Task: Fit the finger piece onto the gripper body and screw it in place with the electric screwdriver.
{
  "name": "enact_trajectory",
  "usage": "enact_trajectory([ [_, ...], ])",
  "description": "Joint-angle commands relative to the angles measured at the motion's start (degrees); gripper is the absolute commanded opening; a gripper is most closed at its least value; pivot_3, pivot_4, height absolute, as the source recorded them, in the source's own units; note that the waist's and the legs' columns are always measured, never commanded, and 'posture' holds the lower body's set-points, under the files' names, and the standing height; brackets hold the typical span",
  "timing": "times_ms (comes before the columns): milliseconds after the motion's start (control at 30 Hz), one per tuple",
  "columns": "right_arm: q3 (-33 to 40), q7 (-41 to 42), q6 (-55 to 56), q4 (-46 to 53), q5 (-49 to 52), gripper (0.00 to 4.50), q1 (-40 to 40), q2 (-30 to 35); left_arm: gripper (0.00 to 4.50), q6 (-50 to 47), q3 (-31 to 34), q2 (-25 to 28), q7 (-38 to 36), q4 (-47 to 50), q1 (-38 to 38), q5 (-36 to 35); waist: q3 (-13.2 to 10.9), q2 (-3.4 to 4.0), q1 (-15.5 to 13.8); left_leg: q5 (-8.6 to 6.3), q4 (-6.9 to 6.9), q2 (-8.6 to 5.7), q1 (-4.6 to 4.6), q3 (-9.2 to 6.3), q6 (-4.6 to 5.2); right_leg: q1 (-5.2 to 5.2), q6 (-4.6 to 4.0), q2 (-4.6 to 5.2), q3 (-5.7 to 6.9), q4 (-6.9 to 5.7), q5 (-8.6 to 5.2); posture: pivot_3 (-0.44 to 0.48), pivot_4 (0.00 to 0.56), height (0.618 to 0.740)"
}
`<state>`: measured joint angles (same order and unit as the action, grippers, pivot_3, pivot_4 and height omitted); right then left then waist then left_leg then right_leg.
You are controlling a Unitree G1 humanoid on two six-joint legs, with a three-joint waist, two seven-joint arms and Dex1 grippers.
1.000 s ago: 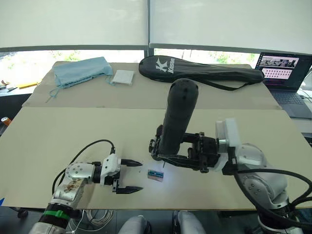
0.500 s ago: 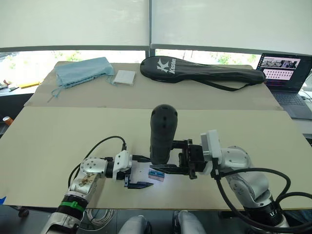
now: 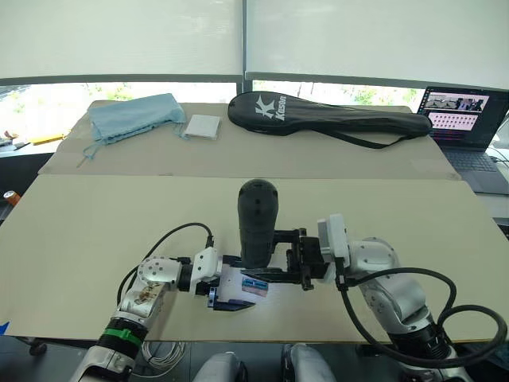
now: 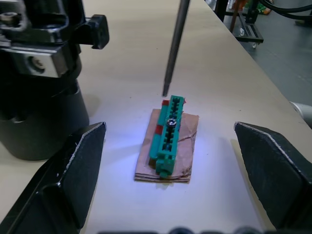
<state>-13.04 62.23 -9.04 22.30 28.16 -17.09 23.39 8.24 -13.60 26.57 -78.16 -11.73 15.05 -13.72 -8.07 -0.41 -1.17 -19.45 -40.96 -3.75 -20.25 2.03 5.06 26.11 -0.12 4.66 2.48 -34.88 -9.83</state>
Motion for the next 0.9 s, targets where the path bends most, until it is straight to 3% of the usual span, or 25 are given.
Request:
enact_trajectory([
  [33,0.09,0.05,2.59,1.51,0.45,1.92,-0.6,-1.03,4.44,-1.45,-2.53,-0.25,0.06,0.88,-1.63,0.83,0.0,0.0,0.1,0.0,0.0,0.0,0.0,0.0,0.0,0.0,0.0,0.0,0.0,0.0,0.0,0.0,0.15,0.74],
  [900,-0.59,0.11,2.39,0.8,-0.63,1.92,0.4,-1.86,4.44,-2.53,-2.55,-0.08,2.76,1.15,-2.0,1.57,0.0,0.01,0.33,0.01,-0.02,0.0,0.04,0.0,-0.03,-0.02,0.0,-0.02,-0.01,-0.03,0.0,0.0,0.15,0.74],
])
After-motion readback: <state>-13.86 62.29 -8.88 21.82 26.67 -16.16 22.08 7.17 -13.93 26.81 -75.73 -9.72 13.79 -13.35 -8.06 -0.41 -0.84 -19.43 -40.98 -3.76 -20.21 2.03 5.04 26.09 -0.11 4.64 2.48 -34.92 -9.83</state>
